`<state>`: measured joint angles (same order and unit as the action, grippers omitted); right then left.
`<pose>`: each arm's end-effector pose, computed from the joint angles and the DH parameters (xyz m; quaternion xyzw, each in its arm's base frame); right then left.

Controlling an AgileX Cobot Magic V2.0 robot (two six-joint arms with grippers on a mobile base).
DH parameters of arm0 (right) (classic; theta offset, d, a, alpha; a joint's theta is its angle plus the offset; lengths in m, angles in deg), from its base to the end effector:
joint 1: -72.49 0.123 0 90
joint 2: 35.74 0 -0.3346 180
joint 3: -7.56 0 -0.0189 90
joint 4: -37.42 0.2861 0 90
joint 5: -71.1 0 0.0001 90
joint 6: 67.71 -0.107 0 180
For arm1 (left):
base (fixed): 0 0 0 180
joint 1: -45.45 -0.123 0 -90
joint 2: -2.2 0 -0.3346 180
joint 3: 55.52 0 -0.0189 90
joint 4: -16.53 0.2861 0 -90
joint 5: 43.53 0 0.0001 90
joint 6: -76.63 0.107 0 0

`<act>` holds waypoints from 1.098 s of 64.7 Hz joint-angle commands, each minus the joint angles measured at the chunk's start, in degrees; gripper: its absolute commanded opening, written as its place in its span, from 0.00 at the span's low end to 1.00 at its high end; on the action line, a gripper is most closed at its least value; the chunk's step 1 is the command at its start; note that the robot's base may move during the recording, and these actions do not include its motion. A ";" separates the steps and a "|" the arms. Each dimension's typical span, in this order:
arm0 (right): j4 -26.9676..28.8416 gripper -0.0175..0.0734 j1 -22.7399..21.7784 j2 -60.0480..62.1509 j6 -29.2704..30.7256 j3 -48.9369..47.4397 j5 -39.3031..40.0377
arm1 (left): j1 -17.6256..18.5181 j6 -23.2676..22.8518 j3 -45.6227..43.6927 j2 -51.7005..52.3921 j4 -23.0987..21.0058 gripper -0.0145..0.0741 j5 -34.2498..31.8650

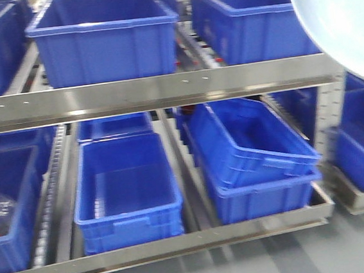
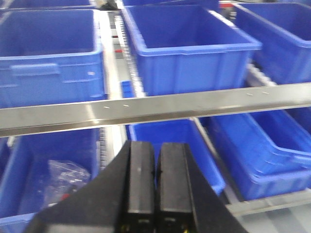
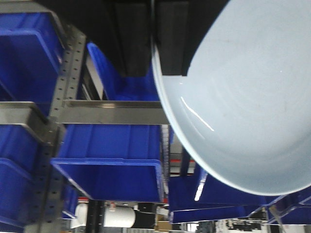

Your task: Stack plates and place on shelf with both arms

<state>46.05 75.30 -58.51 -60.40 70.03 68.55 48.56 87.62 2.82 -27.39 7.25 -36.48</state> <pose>0.0818 0.0047 0.2992 -0.0115 0.6931 0.0282 0.7202 0.1006 -0.0076 0.3082 0.0381 0.7356 -0.0151 0.6761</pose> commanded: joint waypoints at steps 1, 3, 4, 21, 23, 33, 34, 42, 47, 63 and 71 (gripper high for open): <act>0.40 0.25 -0.36 -0.41 0.29 -1.76 5.86 | -0.02 -0.17 -1.84 -0.44 -0.50 0.26 -4.92; 0.40 0.25 -0.36 -0.41 0.29 -1.76 5.86 | -0.02 -0.17 -1.84 -0.44 -0.50 0.26 -4.92; 0.40 0.25 -0.36 -0.41 0.29 -1.76 5.86 | -0.02 -0.17 -1.84 -0.44 -0.50 0.26 -4.92; 0.40 0.25 -0.36 -0.41 0.29 -1.76 5.86 | -0.02 -0.17 -1.84 -0.44 -0.50 0.26 -4.92; 0.40 0.25 -0.36 -0.41 0.29 -1.76 5.86 | -0.02 -0.17 -1.84 -0.44 -0.50 0.26 -4.92; 0.40 0.25 -0.36 -0.41 0.29 -1.76 5.86 | -0.02 -0.17 -1.84 -0.44 -0.50 0.26 -4.92; 0.40 0.25 -0.36 -0.41 0.29 -1.76 5.86 | -0.02 -0.17 -1.84 -0.44 -0.50 0.26 -4.92; 0.40 0.25 -0.36 -0.41 0.29 -1.76 5.86 | -0.02 -0.17 -1.84 -0.44 -0.50 0.26 -4.92; 0.40 0.25 -0.36 -0.41 0.29 -1.76 5.86 | -0.02 -0.17 -1.84 -0.44 -0.50 0.26 -4.92; 0.40 0.25 -0.36 -0.41 0.29 -1.76 5.86 | -0.02 -0.17 -1.84 -0.44 -0.50 0.26 -4.92; 0.40 0.25 -0.36 -0.41 0.29 -1.76 5.86 | -0.02 -0.17 -1.84 -0.44 -0.50 0.26 -4.92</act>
<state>46.05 75.30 -58.51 -60.40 70.03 68.55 48.56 87.62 2.82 -27.39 7.25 -36.48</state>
